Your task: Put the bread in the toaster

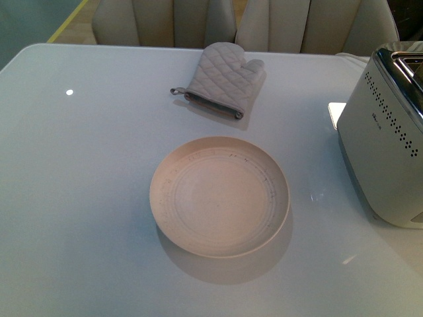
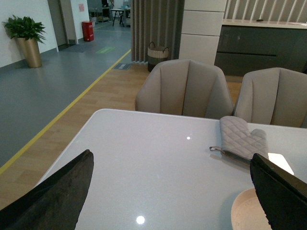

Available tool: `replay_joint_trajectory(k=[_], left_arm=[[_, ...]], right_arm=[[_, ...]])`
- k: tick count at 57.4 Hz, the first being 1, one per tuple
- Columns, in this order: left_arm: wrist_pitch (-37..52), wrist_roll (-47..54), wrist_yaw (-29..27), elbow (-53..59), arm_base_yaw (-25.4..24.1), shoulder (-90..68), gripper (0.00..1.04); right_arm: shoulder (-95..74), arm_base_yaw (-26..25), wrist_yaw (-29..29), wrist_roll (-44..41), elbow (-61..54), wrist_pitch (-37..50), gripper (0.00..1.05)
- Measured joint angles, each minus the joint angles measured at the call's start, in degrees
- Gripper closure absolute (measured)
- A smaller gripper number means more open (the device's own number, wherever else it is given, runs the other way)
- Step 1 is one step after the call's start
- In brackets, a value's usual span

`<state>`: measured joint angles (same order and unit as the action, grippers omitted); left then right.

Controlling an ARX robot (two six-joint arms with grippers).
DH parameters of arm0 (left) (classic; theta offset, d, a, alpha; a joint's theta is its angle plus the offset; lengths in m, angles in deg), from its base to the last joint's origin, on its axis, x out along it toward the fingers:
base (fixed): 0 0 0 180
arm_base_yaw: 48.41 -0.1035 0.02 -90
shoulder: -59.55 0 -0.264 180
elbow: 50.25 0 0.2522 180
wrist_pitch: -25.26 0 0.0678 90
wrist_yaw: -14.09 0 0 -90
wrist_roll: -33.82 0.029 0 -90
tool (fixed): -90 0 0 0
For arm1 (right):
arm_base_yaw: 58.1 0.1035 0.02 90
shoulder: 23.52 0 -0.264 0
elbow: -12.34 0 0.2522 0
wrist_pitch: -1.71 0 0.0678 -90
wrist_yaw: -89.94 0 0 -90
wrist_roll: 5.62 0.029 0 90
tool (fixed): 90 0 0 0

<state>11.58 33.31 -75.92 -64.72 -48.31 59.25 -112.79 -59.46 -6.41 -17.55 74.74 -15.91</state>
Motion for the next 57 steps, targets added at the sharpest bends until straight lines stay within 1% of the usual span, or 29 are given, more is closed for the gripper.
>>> replay_joint_trajectory(k=[5,15,24,25,27,32,39,43,44,47,48,51,52,57], left_arm=[[0.0,0.0,0.0,0.0,0.0,0.0,0.07],[0.0,0.0,0.0,0.0,0.0,0.0,0.07],[0.0,0.0,0.0,0.0,0.0,0.0,0.07],[0.0,0.0,0.0,0.0,0.0,0.0,0.07],[0.0,0.0,0.0,0.0,0.0,0.0,0.07],[0.0,0.0,0.0,0.0,0.0,0.0,0.07],[0.0,0.0,0.0,0.0,0.0,0.0,0.07],[0.0,0.0,0.0,0.0,0.0,0.0,0.07],[0.0,0.0,0.0,0.0,0.0,0.0,0.07],[0.0,0.0,0.0,0.0,0.0,0.0,0.07],[0.0,0.0,0.0,0.0,0.0,0.0,0.07],[0.0,0.0,0.0,0.0,0.0,0.0,0.07],[0.0,0.0,0.0,0.0,0.0,0.0,0.07],[0.0,0.0,0.0,0.0,0.0,0.0,0.07]], right_arm=[[0.0,-0.1,0.0,0.2,-1.8,1.5,0.71],[0.9,-1.0,0.1,0.3,-4.0,4.2,0.45],[7.0,-1.7,0.6,0.3,-7.4,10.5,0.12],[7.9,-1.7,0.8,0.4,-7.8,11.3,0.1],[9.4,-1.7,1.1,0.5,-8.6,12.7,0.07],[13.9,-1.7,1.3,1.2,-11.1,16.1,0.09],[25.1,-1.4,-0.8,2.5,-19.0,20.9,0.09],[29.0,-1.9,6.9,7.0,-26.7,35.0,0.22],[29.4,-1.8,7.1,7.3,-27.5,36.6,0.24],[31.6,0.0,6.4,9.2,-31.6,43.0,0.34],[31.9,0.2,6.4,9.3,-32.1,43.5,0.36],[33.9,1.0,6.6,10.1,-34.3,44.5,0.46],[34.2,1.0,6.6,10.2,-34.6,44.6,0.48],[37.1,1.1,6.4,11.0,-37.5,44.4,0.66]])
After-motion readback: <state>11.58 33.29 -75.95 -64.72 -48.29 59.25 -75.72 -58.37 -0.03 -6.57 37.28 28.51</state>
